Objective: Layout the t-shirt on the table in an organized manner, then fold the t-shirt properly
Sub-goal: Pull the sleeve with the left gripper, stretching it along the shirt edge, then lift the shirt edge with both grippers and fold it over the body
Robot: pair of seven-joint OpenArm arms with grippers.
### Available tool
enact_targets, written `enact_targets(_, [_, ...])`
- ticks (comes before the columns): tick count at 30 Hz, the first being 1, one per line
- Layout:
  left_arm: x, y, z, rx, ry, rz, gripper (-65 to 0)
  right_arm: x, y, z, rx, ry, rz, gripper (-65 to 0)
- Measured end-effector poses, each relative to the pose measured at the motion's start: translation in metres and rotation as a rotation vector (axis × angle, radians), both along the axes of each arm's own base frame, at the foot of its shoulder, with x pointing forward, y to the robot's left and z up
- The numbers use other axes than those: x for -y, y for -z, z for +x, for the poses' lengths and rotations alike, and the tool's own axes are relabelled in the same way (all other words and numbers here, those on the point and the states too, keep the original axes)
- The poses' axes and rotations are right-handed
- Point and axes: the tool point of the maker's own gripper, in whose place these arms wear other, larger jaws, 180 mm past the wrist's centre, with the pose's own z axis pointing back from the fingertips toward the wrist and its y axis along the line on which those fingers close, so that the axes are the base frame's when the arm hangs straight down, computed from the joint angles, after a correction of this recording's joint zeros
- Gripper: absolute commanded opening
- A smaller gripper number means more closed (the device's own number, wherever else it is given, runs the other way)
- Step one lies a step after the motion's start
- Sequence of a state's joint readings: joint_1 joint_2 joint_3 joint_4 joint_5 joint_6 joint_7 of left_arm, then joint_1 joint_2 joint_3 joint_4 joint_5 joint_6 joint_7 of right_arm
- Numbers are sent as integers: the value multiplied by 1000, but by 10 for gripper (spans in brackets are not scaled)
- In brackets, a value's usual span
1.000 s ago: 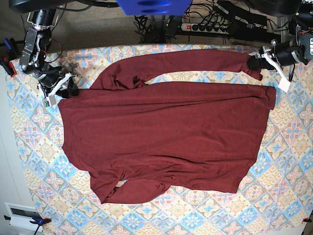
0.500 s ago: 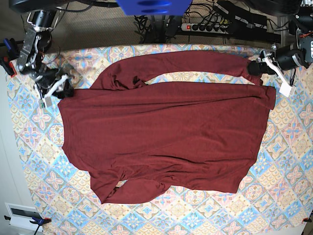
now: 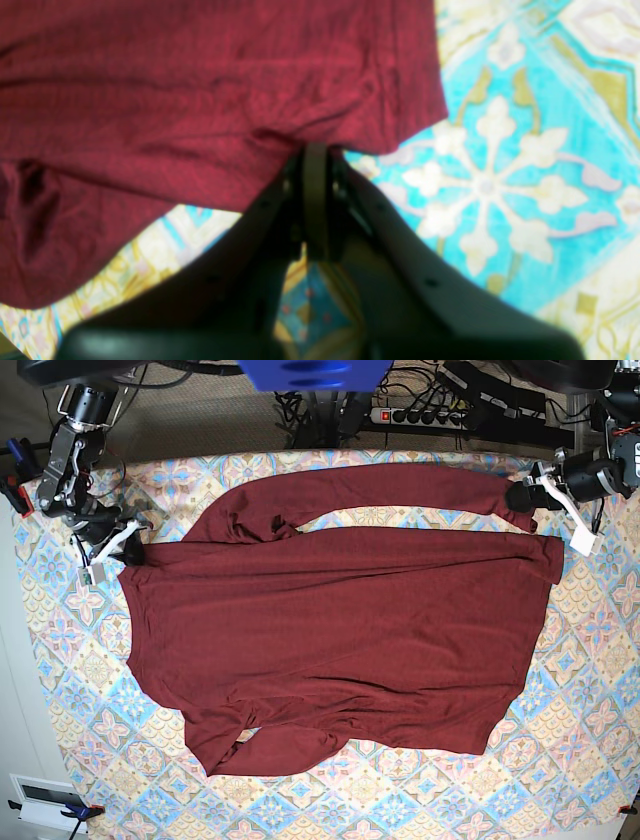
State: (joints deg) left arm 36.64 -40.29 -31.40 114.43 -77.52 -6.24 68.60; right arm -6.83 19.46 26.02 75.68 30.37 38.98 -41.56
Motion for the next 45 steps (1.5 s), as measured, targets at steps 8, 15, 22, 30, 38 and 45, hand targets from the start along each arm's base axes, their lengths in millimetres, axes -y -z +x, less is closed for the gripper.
enact_targets(8, [8,-8,-3,-18,34,-57,-650,43,-16,-23,1,102,-73,-650])
enact_targets(15, [-10,-23,-1,-10,31,-17,-650,51,-36,-14,59,117,-92,-650])
enact_targets(22, [-56,-60,-3,137,121,161,-650,54,-32,-17,39,120,-97,-650])
enact_targets(30, [-83,-89,5,231,45,234,-650,53,-33,-16,45,121,-94,-650])
enact_targets(38, [-76,-95,26,379,-78,129,-650,53,-33,-16,45,121,-93,-650])
enact_targets(45, [-67,-58,46,337,-110,188,-650,53,-34,-14,50,120,-92,-650])
